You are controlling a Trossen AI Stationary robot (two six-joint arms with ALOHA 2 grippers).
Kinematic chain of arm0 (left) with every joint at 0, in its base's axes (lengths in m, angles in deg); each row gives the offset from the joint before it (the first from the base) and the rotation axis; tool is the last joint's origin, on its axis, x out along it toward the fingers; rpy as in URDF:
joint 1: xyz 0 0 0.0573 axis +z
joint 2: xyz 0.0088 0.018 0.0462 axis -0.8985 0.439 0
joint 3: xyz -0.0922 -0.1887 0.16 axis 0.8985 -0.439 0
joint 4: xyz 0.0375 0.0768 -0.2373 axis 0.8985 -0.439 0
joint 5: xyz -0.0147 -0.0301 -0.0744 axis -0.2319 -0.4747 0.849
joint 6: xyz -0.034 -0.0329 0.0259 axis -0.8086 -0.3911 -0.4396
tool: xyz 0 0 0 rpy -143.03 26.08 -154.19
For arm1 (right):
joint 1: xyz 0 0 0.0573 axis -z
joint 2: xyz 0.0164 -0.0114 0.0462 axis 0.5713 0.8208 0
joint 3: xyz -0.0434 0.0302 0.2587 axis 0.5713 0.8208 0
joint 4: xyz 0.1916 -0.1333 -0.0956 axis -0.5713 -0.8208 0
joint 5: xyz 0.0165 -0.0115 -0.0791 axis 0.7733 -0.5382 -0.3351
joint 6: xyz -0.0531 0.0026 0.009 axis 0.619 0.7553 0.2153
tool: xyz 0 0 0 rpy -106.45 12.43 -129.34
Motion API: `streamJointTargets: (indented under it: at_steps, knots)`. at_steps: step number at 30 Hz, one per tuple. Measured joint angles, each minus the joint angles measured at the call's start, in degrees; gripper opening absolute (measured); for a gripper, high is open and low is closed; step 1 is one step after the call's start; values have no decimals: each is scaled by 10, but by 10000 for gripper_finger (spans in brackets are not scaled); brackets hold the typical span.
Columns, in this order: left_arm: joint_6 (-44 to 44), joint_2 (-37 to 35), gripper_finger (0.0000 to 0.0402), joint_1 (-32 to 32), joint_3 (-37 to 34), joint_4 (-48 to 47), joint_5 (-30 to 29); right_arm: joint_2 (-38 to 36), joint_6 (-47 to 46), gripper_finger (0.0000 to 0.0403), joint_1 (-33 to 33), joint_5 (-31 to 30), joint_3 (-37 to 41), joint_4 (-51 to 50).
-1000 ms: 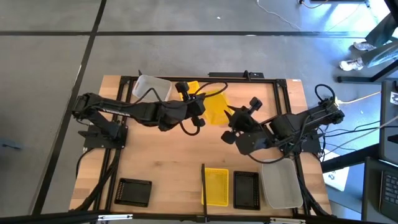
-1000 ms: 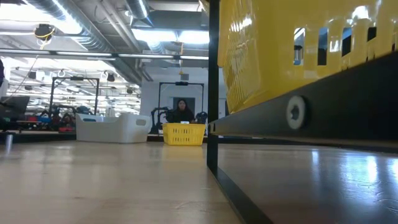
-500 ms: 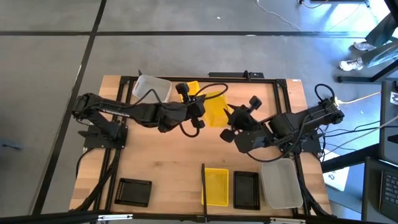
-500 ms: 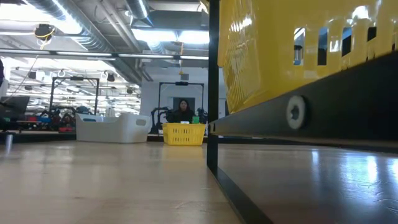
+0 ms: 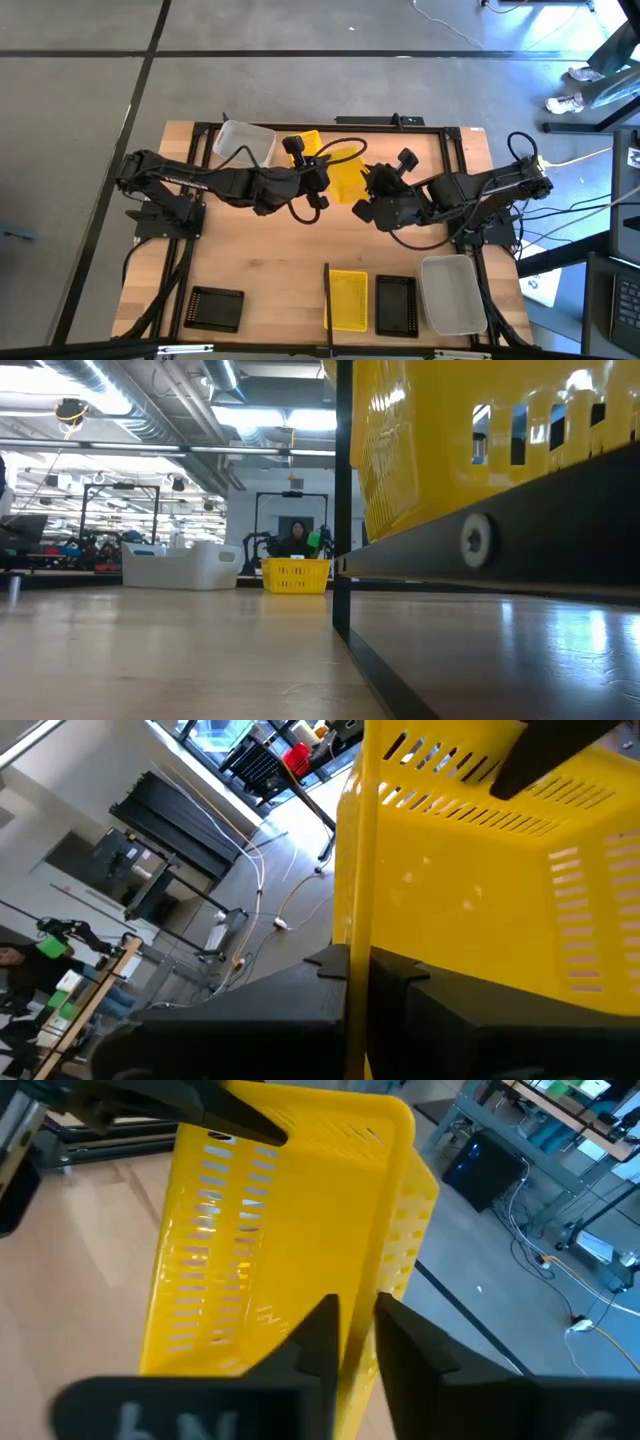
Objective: Stack baskets on shelf by color
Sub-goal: Stack the bottom yellow bin on top of the yellow bin on the shelf
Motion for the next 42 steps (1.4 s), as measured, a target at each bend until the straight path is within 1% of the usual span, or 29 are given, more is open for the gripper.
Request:
streamJointTargets:
  at_steps: [3,4,8,14,17,20,25,34,38,40,42]
  knots:
    - [-3,0,0,2,0,0,0,-1,0,14,1,-1,0,-2]
    - [-3,0,0,2,0,0,0,-1,0,9,1,0,0,-2]
    - [-3,0,5,2,0,0,9,-1,-2,15,1,1,0,-3]
    - [-3,0,44,3,0,3,43,-1,-1,5,1,13,0,-2]
    - [-3,0,62,5,0,3,45,0,-1,7,1,15,0,2]
    - [-3,0,66,4,0,4,39,0,-16,6,1,16,0,1]
    - [-1,-10,66,-17,0,5,2,0,-45,4,0,15,0,-10]
    - [-5,-17,68,-66,0,3,-9,0,-59,4,0,5,1,-48]
    - [-37,-17,69,-84,0,0,-14,0,-62,4,4,2,1,-54]
    - [-49,-17,69,-92,0,-1,-40,-2,-76,4,5,5,1,-54]
    - [-48,-17,69,-102,0,-6,-86,-5,-95,4,6,20,-6,-66]
